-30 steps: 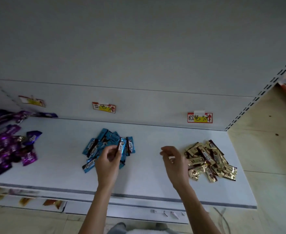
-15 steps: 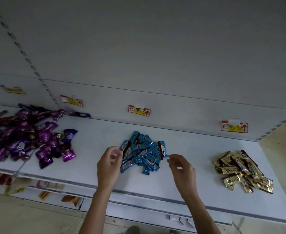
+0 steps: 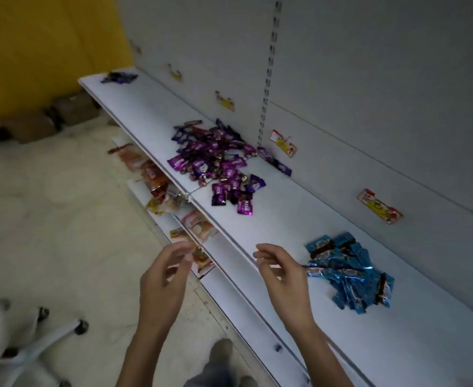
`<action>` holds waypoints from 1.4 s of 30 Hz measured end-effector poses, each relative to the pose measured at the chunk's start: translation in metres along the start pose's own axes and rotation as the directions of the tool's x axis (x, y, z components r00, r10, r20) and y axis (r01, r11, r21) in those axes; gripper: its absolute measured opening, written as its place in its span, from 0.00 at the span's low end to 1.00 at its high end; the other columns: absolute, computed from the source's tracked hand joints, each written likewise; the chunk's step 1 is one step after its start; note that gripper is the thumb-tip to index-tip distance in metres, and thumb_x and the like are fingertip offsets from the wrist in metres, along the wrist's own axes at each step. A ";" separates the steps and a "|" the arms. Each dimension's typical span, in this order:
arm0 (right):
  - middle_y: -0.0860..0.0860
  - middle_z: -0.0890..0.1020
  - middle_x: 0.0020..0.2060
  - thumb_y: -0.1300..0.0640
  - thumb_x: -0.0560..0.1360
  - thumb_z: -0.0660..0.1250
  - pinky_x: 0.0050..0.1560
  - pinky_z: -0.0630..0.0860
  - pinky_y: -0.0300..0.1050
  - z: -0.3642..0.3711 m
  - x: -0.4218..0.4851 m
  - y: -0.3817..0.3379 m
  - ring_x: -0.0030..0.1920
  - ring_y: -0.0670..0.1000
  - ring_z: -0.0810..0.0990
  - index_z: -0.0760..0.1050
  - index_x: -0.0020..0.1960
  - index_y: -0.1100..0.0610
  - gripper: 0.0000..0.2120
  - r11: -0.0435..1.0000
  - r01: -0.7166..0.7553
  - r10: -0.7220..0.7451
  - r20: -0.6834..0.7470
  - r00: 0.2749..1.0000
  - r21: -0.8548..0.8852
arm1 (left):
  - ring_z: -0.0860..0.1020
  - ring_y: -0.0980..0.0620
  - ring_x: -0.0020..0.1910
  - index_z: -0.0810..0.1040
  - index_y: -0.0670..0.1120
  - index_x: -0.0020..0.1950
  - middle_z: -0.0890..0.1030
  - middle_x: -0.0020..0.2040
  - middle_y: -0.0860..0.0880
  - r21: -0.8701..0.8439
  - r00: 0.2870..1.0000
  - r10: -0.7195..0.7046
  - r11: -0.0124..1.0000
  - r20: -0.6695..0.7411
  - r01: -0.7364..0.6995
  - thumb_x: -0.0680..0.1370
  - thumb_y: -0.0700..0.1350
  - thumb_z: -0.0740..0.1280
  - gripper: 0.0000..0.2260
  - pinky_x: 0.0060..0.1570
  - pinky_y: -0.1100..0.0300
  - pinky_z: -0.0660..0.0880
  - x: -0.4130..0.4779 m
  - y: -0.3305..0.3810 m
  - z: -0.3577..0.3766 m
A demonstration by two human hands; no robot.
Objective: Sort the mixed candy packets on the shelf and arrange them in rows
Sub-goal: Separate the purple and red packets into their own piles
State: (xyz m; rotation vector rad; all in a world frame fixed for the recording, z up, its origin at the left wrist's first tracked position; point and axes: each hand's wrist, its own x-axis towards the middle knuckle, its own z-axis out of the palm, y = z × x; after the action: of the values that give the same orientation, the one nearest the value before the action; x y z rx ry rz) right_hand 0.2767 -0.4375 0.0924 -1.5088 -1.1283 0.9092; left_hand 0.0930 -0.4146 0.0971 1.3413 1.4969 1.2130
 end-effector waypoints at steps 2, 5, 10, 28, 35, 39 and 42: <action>0.42 0.83 0.42 0.65 0.75 0.65 0.45 0.74 0.30 0.019 -0.002 -0.004 0.46 0.42 0.80 0.78 0.49 0.47 0.12 1.000 0.023 -0.024 0.067 0.997 0.014 | 0.79 0.62 0.46 0.79 0.59 0.44 0.82 0.45 0.61 0.017 0.996 -0.027 0.999 -0.086 0.028 0.77 0.39 0.66 0.13 0.43 0.70 0.72 -0.011 -0.008 -0.021; 0.41 0.82 0.43 0.63 0.75 0.65 0.44 0.73 0.28 0.050 0.001 -0.014 0.47 0.40 0.79 0.76 0.49 0.45 0.13 0.999 0.029 -0.033 0.158 0.987 0.027 | 0.79 0.62 0.47 0.78 0.61 0.45 0.82 0.45 0.61 0.012 0.985 -0.064 0.998 -0.163 0.067 0.76 0.38 0.66 0.15 0.45 0.67 0.72 -0.013 -0.018 -0.049; 0.41 0.83 0.42 0.65 0.75 0.64 0.43 0.72 0.27 0.101 0.023 -0.024 0.45 0.38 0.79 0.78 0.49 0.48 0.12 0.997 0.005 -0.020 0.198 0.980 0.075 | 0.79 0.61 0.47 0.78 0.60 0.45 0.83 0.45 0.60 -0.004 0.977 -0.064 0.998 -0.203 0.065 0.76 0.36 0.66 0.16 0.46 0.69 0.74 0.027 -0.033 -0.082; 0.45 0.82 0.43 0.67 0.75 0.64 0.42 0.74 0.30 0.223 0.153 -0.029 0.45 0.40 0.79 0.76 0.50 0.47 0.14 0.996 -0.078 0.083 -0.172 0.982 0.035 | 0.78 0.64 0.48 0.79 0.51 0.50 0.82 0.47 0.55 -0.090 0.963 0.034 0.996 0.266 -0.011 0.76 0.36 0.65 0.10 0.45 0.74 0.72 0.263 -0.048 -0.088; 0.48 0.81 0.46 0.67 0.72 0.66 0.45 0.77 0.34 0.217 0.235 -0.004 0.44 0.44 0.80 0.76 0.55 0.53 0.14 0.976 -0.156 0.093 -0.354 0.930 -0.153 | 0.76 0.64 0.46 0.76 0.55 0.49 0.79 0.49 0.58 -0.009 0.878 0.135 0.989 0.458 -0.147 0.75 0.35 0.66 0.14 0.40 0.74 0.72 0.332 -0.061 -0.031; 0.50 0.77 0.48 0.63 0.69 0.71 0.44 0.77 0.41 0.221 0.243 0.024 0.44 0.47 0.77 0.75 0.58 0.54 0.18 0.904 -0.249 0.075 -0.446 0.892 -0.347 | 0.77 0.58 0.47 0.73 0.57 0.52 0.78 0.51 0.55 0.112 0.807 0.112 0.970 0.580 -0.216 0.73 0.37 0.69 0.16 0.40 0.71 0.73 0.352 -0.095 -0.009; 0.51 0.78 0.45 0.63 0.71 0.70 0.40 0.74 0.31 0.221 0.245 0.033 0.41 0.45 0.77 0.77 0.54 0.56 0.12 0.903 -0.259 0.029 -0.554 0.832 -0.343 | 0.76 0.59 0.44 0.77 0.52 0.52 0.78 0.49 0.52 0.118 0.766 0.159 0.949 0.623 -0.293 0.74 0.41 0.70 0.10 0.41 0.73 0.72 0.365 -0.112 0.005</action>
State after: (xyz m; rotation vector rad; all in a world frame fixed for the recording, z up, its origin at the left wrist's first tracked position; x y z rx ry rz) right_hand 0.1454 -0.1442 0.0127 -2.0552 -0.8083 0.2960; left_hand 0.0167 -0.0521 0.0046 1.8811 1.0236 0.6502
